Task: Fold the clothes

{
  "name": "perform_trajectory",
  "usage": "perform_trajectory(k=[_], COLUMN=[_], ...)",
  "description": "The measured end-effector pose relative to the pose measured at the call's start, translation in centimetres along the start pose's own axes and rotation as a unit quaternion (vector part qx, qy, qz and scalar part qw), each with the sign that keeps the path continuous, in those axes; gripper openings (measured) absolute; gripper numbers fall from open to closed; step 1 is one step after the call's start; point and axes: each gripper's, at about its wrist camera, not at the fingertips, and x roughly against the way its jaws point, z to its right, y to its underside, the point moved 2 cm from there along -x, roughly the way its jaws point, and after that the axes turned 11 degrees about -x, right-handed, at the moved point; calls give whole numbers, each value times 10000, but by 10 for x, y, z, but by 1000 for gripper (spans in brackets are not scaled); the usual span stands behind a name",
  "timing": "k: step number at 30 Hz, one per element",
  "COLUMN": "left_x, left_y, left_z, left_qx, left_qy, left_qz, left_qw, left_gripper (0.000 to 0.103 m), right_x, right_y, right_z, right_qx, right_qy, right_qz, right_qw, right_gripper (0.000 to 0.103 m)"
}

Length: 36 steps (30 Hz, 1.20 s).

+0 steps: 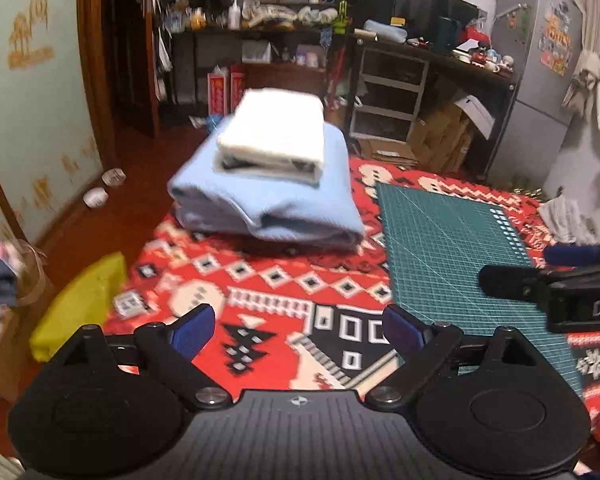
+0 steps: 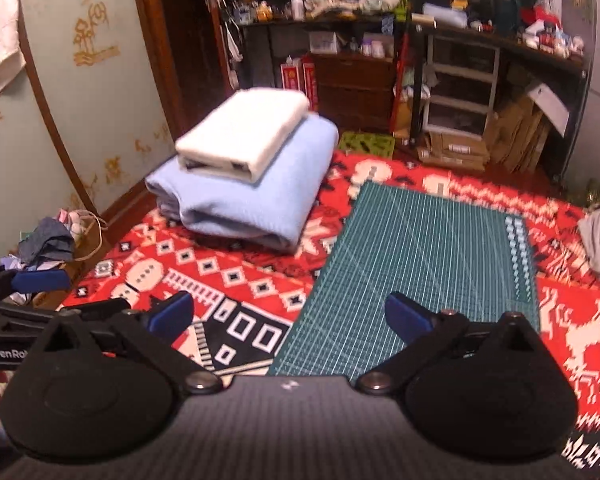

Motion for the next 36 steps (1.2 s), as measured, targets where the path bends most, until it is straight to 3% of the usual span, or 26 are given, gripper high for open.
perform_trajectory(k=[2, 11, 17, 19, 24, 36], left_x=[9, 46, 60, 63, 69, 67], left_y=[-6, -30, -38, -37, -37, -36], left_z=[0, -13, -7, -4, -3, -1], left_qx=[47, 709, 553, 537, 577, 569], left_qy=[-166, -122, -518, -661, -919, -1018], left_qz=[3, 287, 118, 113, 55, -137], left_qw=[9999, 9970, 9971, 9963, 9941, 9931], left_gripper=[92, 92, 92, 98, 100, 101], right_x=[13, 69, 78, 78, 76, 67], right_y=[-5, -35, -48, -47, -41, -34], right_z=[0, -12, -25, -30, -34, -42], right_qx=[-17, 48, 233, 362, 161, 114], right_qy=[19, 355, 432, 573, 467, 238], right_qz=[162, 755, 407, 396, 317, 77], right_qw=[9999, 9965, 9980, 9969, 9983, 9996], right_gripper=[103, 103, 103, 103, 103, 103])
